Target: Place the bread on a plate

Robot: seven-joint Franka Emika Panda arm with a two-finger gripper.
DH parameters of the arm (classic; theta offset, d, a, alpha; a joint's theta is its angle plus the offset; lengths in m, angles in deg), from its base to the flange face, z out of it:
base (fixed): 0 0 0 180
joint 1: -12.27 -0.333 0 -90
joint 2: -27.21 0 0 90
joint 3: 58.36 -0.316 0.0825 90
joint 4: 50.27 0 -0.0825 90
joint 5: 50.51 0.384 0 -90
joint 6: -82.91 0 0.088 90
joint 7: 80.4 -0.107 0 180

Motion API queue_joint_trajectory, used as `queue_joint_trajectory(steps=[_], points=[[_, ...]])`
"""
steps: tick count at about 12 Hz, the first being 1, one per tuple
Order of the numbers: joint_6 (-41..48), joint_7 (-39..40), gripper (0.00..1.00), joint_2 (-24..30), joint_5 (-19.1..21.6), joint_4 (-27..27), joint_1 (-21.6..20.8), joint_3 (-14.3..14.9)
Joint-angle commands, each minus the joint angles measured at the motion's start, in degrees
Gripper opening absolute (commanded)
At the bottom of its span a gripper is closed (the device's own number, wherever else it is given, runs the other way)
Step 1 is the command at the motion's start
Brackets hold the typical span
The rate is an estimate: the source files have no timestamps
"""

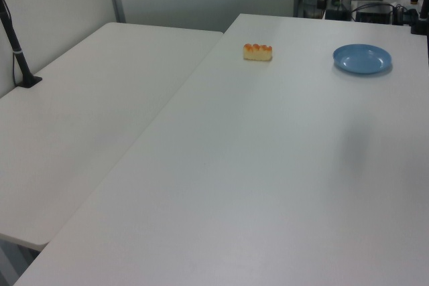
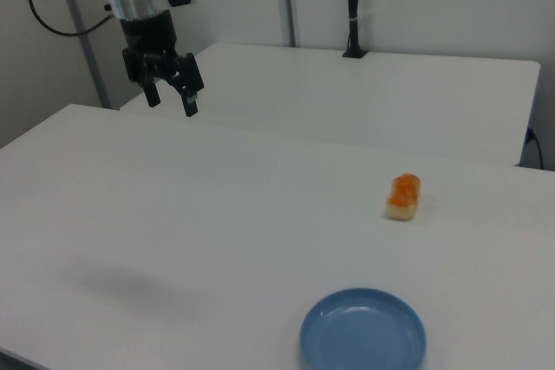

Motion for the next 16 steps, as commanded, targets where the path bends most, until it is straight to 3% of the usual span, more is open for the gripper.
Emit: queue_joint_trajectory(steps=[1,16], points=[[0.97,1.18,1.00,0.30,1.05,0.09,-0.35,0.47],[0.18,3.64,1.00,-1.20,0.17,-0.34,0.44,0.55]])
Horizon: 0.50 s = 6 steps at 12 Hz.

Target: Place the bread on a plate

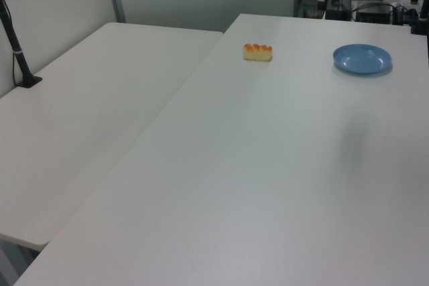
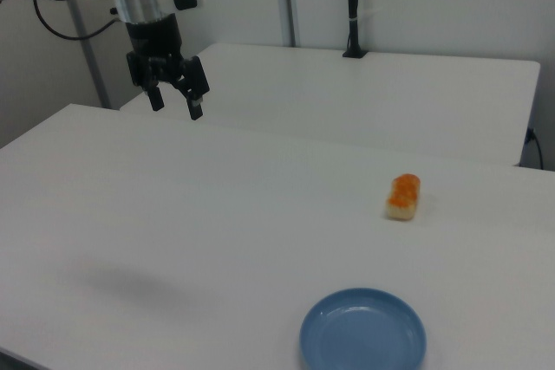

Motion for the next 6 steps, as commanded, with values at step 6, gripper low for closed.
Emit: queue_joint_trajectory(steps=[6], points=[[-1.04,4.61,1.00,-5.81,-0.08,-5.85,4.29,0.73]])
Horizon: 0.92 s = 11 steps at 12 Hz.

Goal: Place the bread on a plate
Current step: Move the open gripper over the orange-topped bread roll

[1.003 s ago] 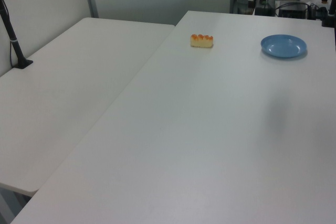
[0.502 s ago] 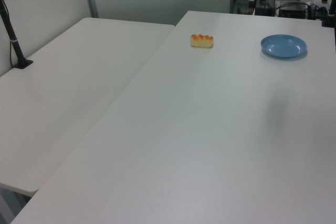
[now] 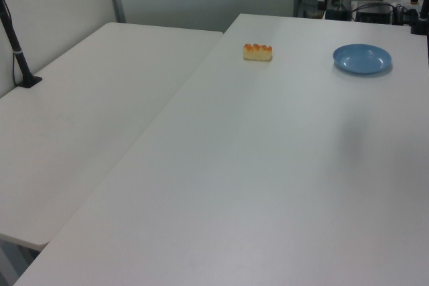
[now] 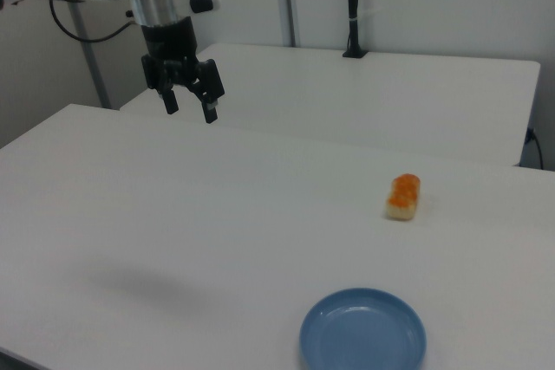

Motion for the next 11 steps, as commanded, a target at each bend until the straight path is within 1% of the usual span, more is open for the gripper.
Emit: queue_joint_trajectory(steps=[1,2,4,5,8,9,11], points=[[-2.76,3.15,1.00,-6.22,-0.05,-6.43,3.01,0.46],[-3.57,3.50,1.00,-8.42,-0.05,-8.45,4.15,0.46],[-5.06,3.59,1.00,-14.82,-0.05,-15.29,7.22,0.20],[-6.63,3.59,1.00,-17.03,-0.05,-17.33,8.54,0.02],[-15.24,7.35,1.00,-21.61,-0.31,-17.70,11.53,-0.07],[-18.13,9.11,1.00,-23.19,-1.27,-17.70,12.24,-0.07],[-24.46,9.91,1.00,-26.53,-3.82,-17.70,13.21,-0.07]])
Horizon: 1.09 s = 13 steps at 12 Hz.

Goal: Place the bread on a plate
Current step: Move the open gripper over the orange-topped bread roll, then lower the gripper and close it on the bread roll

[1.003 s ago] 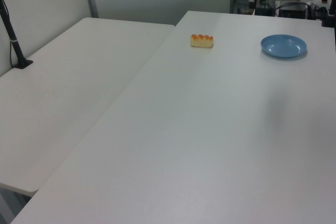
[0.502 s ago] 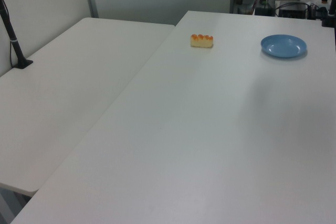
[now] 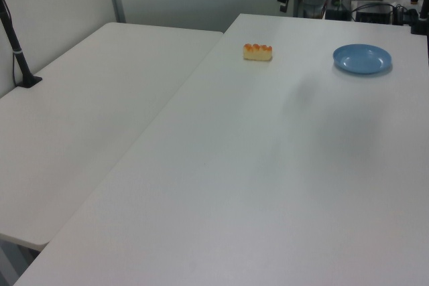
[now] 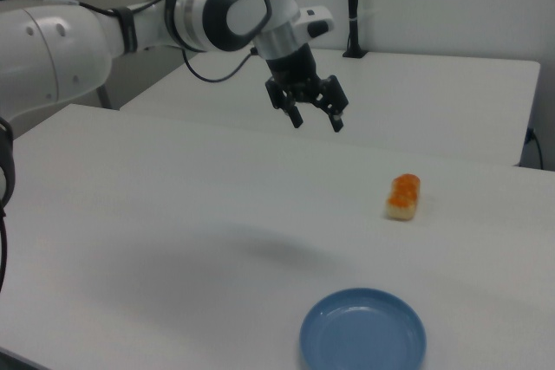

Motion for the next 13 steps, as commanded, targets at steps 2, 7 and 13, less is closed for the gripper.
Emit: queue_joint_trajectory(steps=[2,7,13], points=[[-10.34,2.06,1.00,-6.57,-3.65,-1.77,2.04,-0.13],[-23.09,1.71,1.00,-14.04,-4.27,-1.68,4.50,-0.57],[-33.47,-4.80,1.00,-20.20,-4.36,-1.94,7.93,-6.02]])
